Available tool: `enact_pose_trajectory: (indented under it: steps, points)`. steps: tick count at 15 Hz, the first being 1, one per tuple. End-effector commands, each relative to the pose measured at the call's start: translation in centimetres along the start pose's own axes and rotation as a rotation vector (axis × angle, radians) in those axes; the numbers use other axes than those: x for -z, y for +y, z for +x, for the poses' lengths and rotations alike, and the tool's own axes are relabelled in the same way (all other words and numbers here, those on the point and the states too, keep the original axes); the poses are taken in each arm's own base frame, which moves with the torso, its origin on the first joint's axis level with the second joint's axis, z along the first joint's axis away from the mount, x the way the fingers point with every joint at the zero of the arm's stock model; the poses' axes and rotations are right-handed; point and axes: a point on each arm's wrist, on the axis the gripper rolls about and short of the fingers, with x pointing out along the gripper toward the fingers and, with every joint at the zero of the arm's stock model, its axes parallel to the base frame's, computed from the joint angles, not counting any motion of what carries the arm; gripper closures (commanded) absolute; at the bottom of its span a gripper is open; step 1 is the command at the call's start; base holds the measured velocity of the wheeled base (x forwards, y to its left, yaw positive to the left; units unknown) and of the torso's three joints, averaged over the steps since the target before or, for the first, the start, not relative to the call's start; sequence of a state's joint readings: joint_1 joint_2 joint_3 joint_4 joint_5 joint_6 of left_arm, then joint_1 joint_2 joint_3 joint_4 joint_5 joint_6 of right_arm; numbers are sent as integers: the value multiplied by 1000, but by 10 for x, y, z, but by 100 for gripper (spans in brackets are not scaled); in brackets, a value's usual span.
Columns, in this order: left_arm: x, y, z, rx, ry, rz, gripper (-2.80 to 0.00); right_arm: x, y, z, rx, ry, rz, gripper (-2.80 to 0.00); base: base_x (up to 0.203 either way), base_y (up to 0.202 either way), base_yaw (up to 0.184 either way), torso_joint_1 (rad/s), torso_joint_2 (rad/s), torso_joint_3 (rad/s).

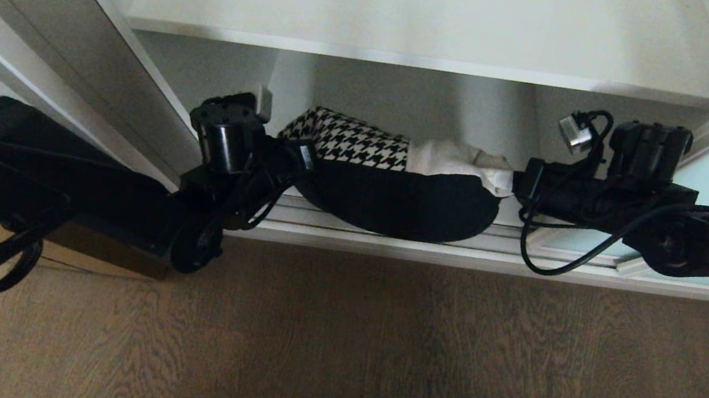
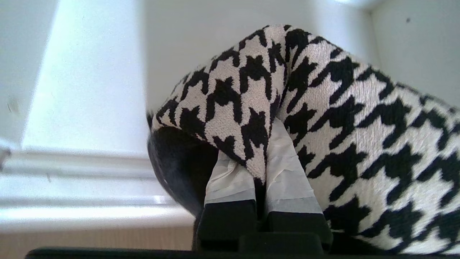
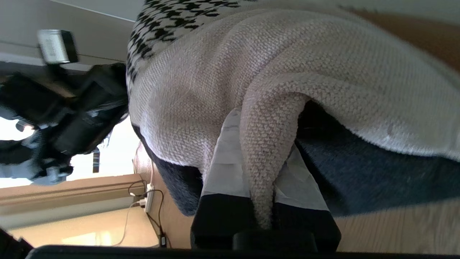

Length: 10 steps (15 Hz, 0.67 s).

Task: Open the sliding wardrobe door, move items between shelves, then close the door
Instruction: Place the pillow on the lower shelf

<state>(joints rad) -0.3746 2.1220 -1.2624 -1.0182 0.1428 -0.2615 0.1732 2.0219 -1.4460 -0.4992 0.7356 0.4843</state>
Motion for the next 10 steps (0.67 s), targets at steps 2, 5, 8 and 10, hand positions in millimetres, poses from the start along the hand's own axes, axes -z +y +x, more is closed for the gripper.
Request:
enact_pose_trajectory:
  steps: [2, 5, 8, 10]
  points:
    - [-1, 6, 3, -3, -55, 37, 0, -7, -2, -2, -34, -32, -35, 0, 0, 0, 0, 0, 0, 0]
    - [-32, -2, -7, 13, -115, 45, 0, -24, 24, -19, -57, -74, -79, 0, 0, 0, 0, 0, 0, 0]
    - [-62, -8, -18, 24, -161, 54, 0, -34, 45, -34, -75, -102, -110, 0, 0, 0, 0, 0, 0, 0]
    - [-71, -11, -20, 32, -163, 57, 0, -38, 51, -40, -93, -106, -124, 0, 0, 0, 0, 0, 0, 0]
